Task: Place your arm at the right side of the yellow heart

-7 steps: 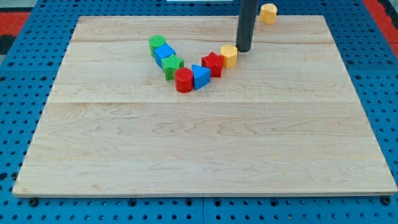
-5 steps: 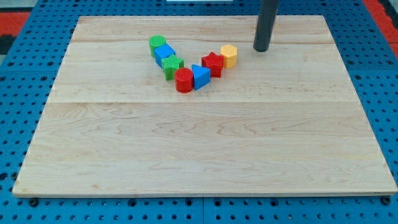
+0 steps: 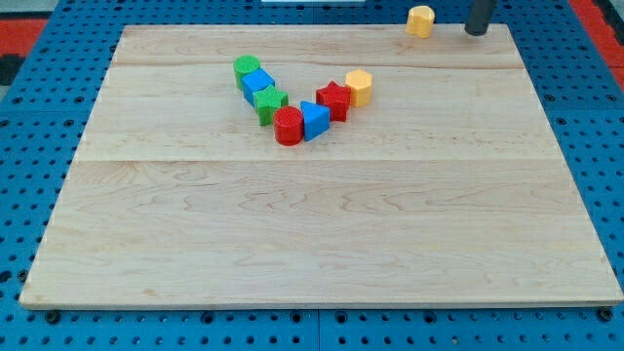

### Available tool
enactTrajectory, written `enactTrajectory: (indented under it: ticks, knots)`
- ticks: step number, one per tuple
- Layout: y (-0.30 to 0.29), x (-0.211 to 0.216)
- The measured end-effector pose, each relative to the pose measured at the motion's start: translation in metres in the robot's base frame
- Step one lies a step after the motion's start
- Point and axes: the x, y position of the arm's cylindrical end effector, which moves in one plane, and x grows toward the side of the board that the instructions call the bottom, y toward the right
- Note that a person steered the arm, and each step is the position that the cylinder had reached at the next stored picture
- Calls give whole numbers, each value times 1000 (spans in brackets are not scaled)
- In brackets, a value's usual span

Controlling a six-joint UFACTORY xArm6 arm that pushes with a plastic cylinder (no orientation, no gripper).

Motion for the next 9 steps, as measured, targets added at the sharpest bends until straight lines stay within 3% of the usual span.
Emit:
enactTrajectory:
  ticks: [6, 9]
  knots:
    - [-8, -1]
    - [-46, -1]
